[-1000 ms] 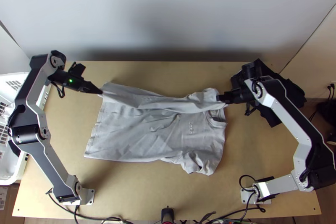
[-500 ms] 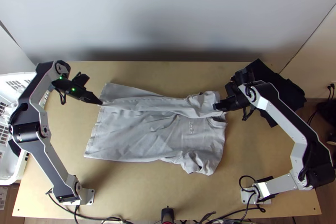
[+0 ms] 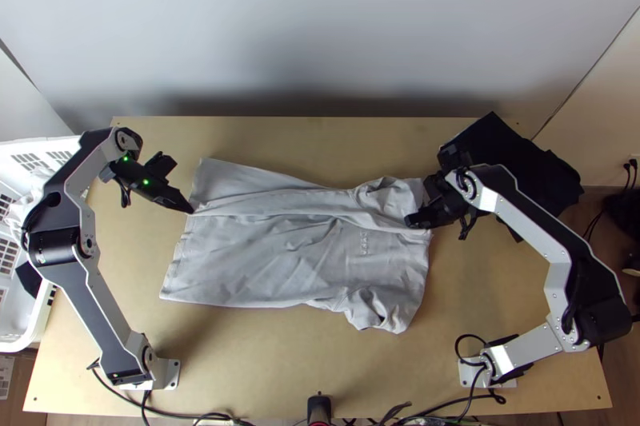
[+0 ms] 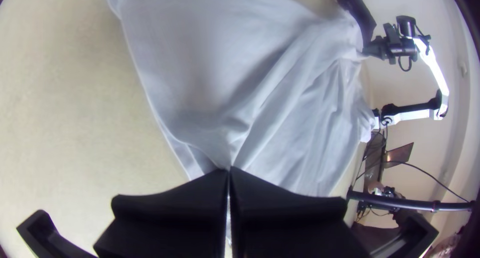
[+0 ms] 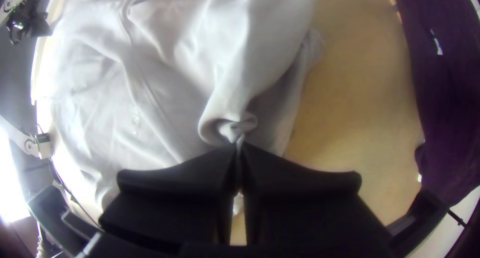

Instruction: Fold the t-shirt

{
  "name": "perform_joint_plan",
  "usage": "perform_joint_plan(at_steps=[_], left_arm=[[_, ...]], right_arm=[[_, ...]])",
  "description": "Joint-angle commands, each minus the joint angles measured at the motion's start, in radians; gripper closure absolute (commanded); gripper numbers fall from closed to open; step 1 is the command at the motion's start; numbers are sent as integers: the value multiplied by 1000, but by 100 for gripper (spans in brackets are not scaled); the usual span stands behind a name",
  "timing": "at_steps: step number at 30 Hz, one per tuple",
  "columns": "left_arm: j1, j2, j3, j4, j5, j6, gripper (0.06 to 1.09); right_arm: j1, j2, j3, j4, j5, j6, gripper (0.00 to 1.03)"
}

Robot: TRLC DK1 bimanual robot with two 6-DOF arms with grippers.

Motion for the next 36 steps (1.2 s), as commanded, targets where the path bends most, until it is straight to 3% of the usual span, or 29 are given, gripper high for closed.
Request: perform_joint_plan(at_steps=[1, 12, 13, 14, 15, 16, 18, 19, 21, 24, 26, 36], left_arm=[[0, 8, -19, 17, -10, 2, 105], [-3, 9, -61, 81, -40, 2, 105], [-3, 9, -65, 91, -42, 1, 105], [-3, 9, -68, 98, -42, 1, 105], [-3, 9, -70, 107, -42, -1, 105], [-3, 6, -73, 120, -42, -5, 98], [-3, 6, -76, 126, -43, -7, 64], [-3, 5, -84, 126, -54, -2, 58], [-12, -4, -107, 129, -68, 13, 59], [-17, -15, -126, 153, -68, 15, 88], [-18, -15, -131, 163, -66, 2, 97], [-29, -47, -120, 163, -68, -1, 99]], right_arm=[[-5, 35, -75, 60, 15, -2, 100], [-15, 60, -145, 138, 28, -2, 100], [-15, 61, -145, 138, 28, -3, 90], [-15, 61, -145, 133, 28, 0, 58], [-17, 60, -144, 125, 28, 2, 15], [-15, 58, -139, 109, 28, 0, 4], [-15, 43, -127, 75, 29, 0, 4], [-15, 32, -119, 58, 28, 0, 4], [-12, 2, -83, 3, 28, 2, 4], [-11, -63, 19, -31, 26, 32, 4], [-8, -83, 95, -31, 26, 49, 4], [-1, -40, 287, 4, 28, 80, 4]])
